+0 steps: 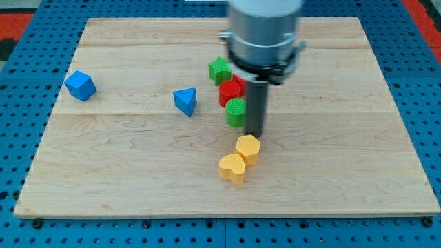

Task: Move yellow hexagon towards center right

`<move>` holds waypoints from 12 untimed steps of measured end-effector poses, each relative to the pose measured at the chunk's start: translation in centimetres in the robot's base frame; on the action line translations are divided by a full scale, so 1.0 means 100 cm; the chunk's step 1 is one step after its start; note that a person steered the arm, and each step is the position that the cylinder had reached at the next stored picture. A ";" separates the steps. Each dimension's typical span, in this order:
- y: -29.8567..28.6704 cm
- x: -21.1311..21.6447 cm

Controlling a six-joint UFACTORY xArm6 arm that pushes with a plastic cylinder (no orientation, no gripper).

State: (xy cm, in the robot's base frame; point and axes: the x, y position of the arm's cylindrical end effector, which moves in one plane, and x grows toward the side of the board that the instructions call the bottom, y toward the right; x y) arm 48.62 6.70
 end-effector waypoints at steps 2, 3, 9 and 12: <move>-0.092 0.006; -0.114 0.030; 0.042 0.047; 0.131 -0.022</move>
State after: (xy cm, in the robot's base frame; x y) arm 46.39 19.79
